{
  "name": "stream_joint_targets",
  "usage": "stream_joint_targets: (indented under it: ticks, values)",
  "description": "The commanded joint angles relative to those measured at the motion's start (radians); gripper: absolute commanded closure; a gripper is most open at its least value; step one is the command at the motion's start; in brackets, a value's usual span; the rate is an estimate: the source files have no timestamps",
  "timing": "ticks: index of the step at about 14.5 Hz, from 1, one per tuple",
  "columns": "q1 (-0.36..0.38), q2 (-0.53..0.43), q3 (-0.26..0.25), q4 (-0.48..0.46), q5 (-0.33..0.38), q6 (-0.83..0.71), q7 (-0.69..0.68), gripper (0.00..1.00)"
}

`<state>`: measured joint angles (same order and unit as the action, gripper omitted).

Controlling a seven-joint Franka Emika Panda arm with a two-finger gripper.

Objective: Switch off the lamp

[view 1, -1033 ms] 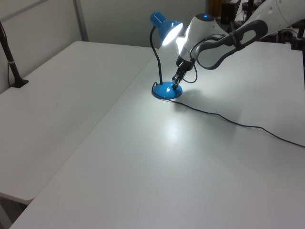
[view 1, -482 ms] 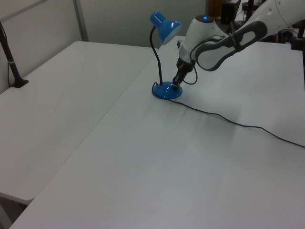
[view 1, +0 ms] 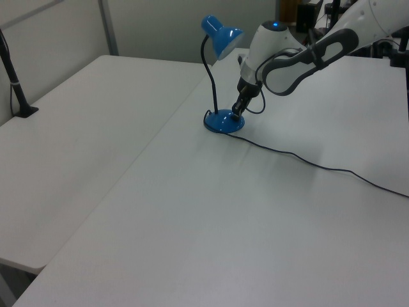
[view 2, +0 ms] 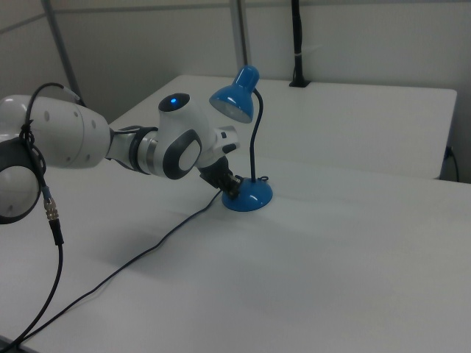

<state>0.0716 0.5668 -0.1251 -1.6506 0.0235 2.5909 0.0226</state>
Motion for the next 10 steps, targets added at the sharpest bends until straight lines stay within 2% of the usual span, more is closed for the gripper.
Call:
stream_joint_targets:
  ticks: [1,3,4,6,8,10]
  values:
    - [0.000,-0.135,0.002,-0.135,0.007,-0.033,-0.006,0.97]
    - [0.000,-0.212,0.004,-0.143,0.007,-0.195,-0.003,0.87]
    - [-0.001,-0.250,0.004,-0.141,0.007,-0.290,-0.003,0.78]
    - [-0.001,-0.324,0.004,-0.141,0.004,-0.450,0.002,0.42]
    - [-0.003,-0.410,0.002,-0.144,-0.014,-0.605,0.003,0.00]
    - [0.002,-0.487,0.004,-0.144,-0.063,-0.734,0.005,0.00]
